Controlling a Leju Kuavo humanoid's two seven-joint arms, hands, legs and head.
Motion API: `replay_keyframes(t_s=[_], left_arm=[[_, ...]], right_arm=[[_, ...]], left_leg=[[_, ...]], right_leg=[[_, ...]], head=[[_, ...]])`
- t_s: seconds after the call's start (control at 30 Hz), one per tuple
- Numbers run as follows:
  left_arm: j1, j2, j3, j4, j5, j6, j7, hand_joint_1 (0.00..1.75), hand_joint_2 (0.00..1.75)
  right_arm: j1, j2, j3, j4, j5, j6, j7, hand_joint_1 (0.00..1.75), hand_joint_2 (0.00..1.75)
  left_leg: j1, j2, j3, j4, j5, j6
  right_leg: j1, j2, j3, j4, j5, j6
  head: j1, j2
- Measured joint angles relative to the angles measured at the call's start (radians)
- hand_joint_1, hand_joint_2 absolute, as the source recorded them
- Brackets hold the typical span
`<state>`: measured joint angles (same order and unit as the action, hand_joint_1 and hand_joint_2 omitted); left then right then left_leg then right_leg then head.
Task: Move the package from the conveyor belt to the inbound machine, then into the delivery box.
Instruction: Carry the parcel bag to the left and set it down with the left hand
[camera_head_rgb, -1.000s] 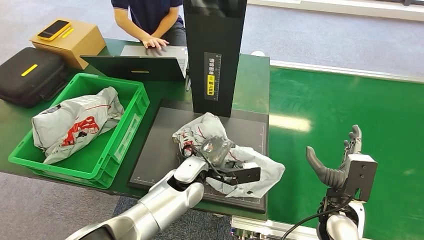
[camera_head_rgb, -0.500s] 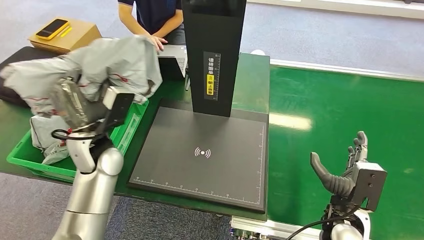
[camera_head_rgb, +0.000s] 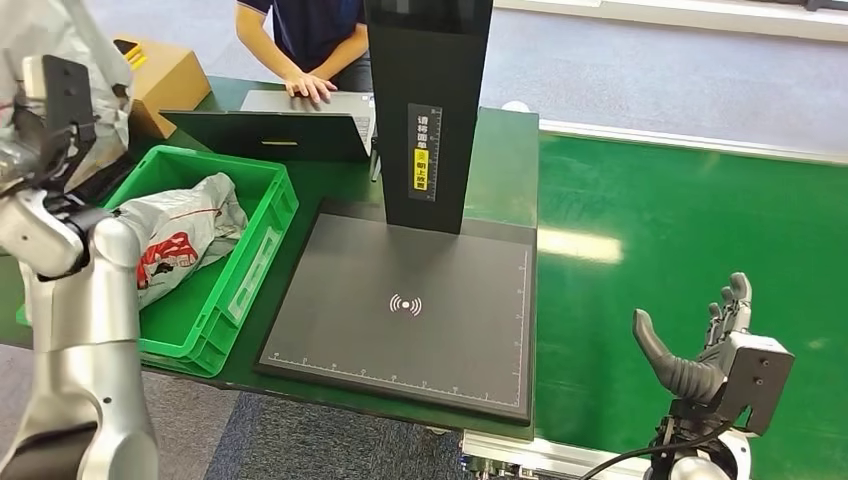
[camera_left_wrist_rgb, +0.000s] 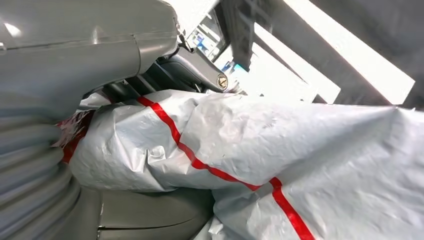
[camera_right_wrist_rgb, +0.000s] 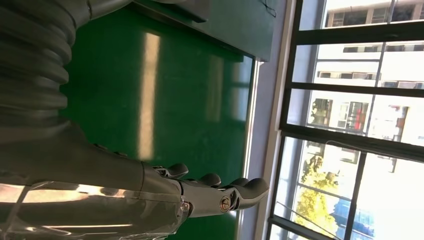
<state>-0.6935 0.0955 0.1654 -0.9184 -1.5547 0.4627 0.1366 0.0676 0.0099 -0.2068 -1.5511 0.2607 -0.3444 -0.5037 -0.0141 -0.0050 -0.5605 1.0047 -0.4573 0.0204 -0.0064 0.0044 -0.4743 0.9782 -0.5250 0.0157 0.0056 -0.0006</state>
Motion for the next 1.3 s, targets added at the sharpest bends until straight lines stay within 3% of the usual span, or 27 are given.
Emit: replay_keyframes(t_s=[0.1,0.27,0.43,0.6,0.7,0.73,0.83,1.07,1.3], left_arm=[[-0.068,0.059,-0.023,0.162,-0.005,-0.18,0.052,1.75,1.75],[-0.148,0.116,-0.073,0.367,-0.006,-0.406,0.107,1.75,1.75],[-0.202,0.146,-0.099,0.485,-0.008,-0.565,0.158,1.75,1.75],[-0.227,0.158,-0.102,0.542,0.0,-0.667,0.167,1.75,1.75],[-0.233,0.162,-0.101,0.563,0.023,-0.702,0.155,1.35,1.75],[-0.234,0.162,-0.1,0.568,0.035,-0.703,0.143,0.92,1.75],[-0.233,0.161,-0.093,0.58,0.073,-0.687,0.095,0.01,1.75],[-0.203,0.139,-0.069,0.587,0.125,-0.54,-0.008,0.0,1.75],[-0.165,0.106,-0.047,0.567,0.231,-0.186,-0.129,0.0,1.75]], right_arm=[[-0.002,0.0,0.0,0.0,-0.001,0.006,0.002,0.0,1.75],[-0.015,0.0,0.0,0.005,0.01,0.025,0.014,0.0,1.75],[-0.025,0.002,0.0,0.009,0.026,0.025,0.023,0.0,1.75],[-0.031,0.007,0.0,0.012,0.034,0.025,0.032,0.0,1.75],[-0.033,0.009,0.0,0.014,0.034,0.025,0.033,0.0,1.75],[-0.033,0.009,0.0,0.014,0.034,0.025,0.033,0.0,1.75],[-0.033,0.01,0.0,0.015,0.034,0.024,0.033,0.0,1.75],[-0.033,0.01,0.0,0.015,0.034,0.04,0.034,0.0,1.75],[-0.028,0.012,0.0,0.013,0.026,0.036,0.034,0.0,1.75]], left_leg=[[0.0,0.001,0.0,0.0,0.0,0.0],[0.0,0.001,-0.002,0.0,0.0,0.0],[0.0,0.001,-0.003,0.0,0.0,0.0],[0.0,0.001,-0.003,0.0,0.0,0.0],[0.0,0.001,-0.003,0.0,0.0,0.0],[0.0,0.001,-0.003,0.0,0.0,0.0],[0.0,0.001,-0.003,0.0,0.0,0.0],[0.0,0.001,-0.003,0.0,0.0,0.0],[0.0,0.001,-0.003,0.0,0.0,0.0]], right_leg=[[0.0,0.001,-0.001,0.0,0.0,0.0],[0.0,0.002,-0.002,0.0,0.0,0.0],[0.0,0.001,-0.002,0.0,0.0,0.0],[0.0,0.001,-0.003,0.0,0.0,0.0],[0.0,0.001,-0.003,0.0,0.0,0.0],[0.0,0.001,-0.003,0.0,0.0,0.0],[0.0,0.001,-0.003,0.0,0.0,0.0],[0.0,0.001,-0.003,0.0,0.0,0.0],[0.0,0.001,-0.003,0.0,0.0,0.0]], head=[[0.0,0.0],[0.0,0.0],[0.0,0.0],[0.0,0.0],[0.0,0.0],[0.0,0.0],[0.0,0.0],[0.0,0.0],[0.0,0.0]])
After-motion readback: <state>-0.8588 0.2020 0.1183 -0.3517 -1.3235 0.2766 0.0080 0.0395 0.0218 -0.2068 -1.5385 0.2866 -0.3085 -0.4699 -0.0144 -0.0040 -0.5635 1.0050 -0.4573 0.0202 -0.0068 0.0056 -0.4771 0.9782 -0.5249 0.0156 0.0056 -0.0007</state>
